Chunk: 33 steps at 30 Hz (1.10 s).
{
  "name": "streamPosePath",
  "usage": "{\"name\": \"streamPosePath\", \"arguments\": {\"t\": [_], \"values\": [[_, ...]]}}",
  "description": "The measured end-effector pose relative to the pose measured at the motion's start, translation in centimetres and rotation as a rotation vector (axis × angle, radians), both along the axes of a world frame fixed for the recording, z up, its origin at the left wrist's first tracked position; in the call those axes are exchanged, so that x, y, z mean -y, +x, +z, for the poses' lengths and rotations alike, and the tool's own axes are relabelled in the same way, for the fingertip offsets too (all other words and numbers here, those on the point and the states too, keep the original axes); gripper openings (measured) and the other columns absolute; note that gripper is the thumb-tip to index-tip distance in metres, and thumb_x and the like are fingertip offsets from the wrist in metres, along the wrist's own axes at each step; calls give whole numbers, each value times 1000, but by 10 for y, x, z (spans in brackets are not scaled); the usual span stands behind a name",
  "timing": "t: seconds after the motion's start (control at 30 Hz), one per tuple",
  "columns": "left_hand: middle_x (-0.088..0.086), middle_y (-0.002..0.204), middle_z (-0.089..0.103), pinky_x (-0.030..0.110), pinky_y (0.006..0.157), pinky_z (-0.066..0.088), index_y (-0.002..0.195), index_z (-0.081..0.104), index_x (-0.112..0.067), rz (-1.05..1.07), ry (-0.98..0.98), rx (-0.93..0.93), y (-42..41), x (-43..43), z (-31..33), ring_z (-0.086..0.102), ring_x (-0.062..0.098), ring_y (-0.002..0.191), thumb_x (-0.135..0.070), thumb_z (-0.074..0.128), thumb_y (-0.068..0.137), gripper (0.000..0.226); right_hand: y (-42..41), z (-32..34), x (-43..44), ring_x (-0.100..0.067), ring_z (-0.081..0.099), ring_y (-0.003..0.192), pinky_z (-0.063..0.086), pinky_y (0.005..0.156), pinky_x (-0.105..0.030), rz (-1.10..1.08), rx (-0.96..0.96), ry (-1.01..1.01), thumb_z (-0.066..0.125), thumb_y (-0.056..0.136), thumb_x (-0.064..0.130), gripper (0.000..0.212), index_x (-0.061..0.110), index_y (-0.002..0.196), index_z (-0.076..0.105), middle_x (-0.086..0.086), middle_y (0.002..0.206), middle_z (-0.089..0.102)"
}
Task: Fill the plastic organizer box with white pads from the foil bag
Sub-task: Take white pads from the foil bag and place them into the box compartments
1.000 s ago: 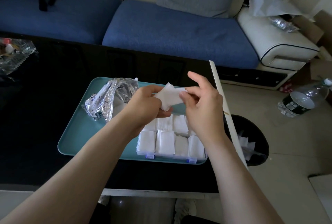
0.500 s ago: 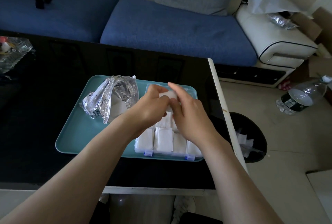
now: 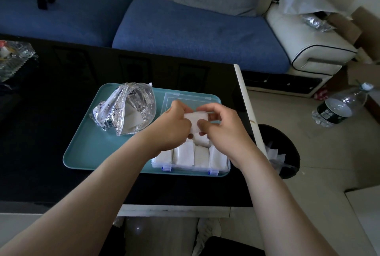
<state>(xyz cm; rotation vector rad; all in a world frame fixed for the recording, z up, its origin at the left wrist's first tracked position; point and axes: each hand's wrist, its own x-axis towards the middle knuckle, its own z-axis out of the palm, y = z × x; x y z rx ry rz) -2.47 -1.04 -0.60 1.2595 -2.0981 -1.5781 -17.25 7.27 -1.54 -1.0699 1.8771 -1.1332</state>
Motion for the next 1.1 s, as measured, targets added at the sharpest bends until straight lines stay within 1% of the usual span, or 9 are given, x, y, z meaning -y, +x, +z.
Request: {"name": "streamPosePath", "arguments": {"t": [0.1,0.23,0.3,0.4,0.53,0.77,0.9,1.03,1.1], "values": [[5,104,71,44,84,61,114,52,-17,-61,-69,54,1,-6,-5,73,21,94,-13,50,101,13,-8,-7,-5,-8,73,93,51,64,-15,-66,-11,19,73,96,13,40,37,127,65,5,111,72],[-6,105,67,23,78,52,102,64,-20,-202,-436,224,12,-4,-15,65,15,97,-17,62,96,7,-20,-19,-15,-7,70,95,52,75,-22,-32,-136,96,73,95,11,28,30,115,74,8,105,73],[-6,109,62,29,85,49,106,64,-26,-330,-542,306,17,-6,-21,60,15,98,-25,76,88,23,-20,-24,-18,-6,69,95,50,77,-21,53,-210,160,72,96,12,25,28,115,77,9,105,74],[-5,117,49,30,89,43,123,63,-30,-444,-531,379,22,-10,-28,50,15,99,-36,89,78,52,-14,-28,-20,-2,67,99,46,76,-12,96,-319,173,72,97,11,28,27,120,78,10,112,73],[-5,119,42,32,95,46,127,60,-35,-472,-546,416,25,-8,-31,50,17,104,-32,90,78,57,-10,-27,-19,1,61,101,40,81,-6,154,-452,190,70,98,8,30,26,122,76,10,116,71],[-7,117,43,33,90,47,124,61,-36,-477,-565,438,25,-5,-31,50,15,98,-27,86,81,51,-1,-21,-18,-10,66,99,53,86,-22,233,-649,263,73,97,10,25,23,117,80,4,112,72],[-7,115,42,36,94,49,124,61,-35,-486,-561,435,23,-5,-32,51,16,98,-30,86,80,50,5,-24,-14,-16,59,95,52,81,-28,199,-816,241,78,92,9,20,24,104,82,5,106,55],[-7,115,42,35,93,48,124,61,-35,-491,-568,432,24,-4,-34,49,16,98,-31,86,81,49,4,-27,-12,-15,67,88,57,80,-31,195,-832,256,80,91,11,14,24,95,83,4,95,71],[-7,115,44,33,92,46,123,63,-34,-496,-578,424,25,-3,-33,50,16,100,-36,83,83,45,5,-30,-11,-18,66,91,52,83,-33,211,-902,297,80,93,19,10,28,96,83,4,92,73]]}}
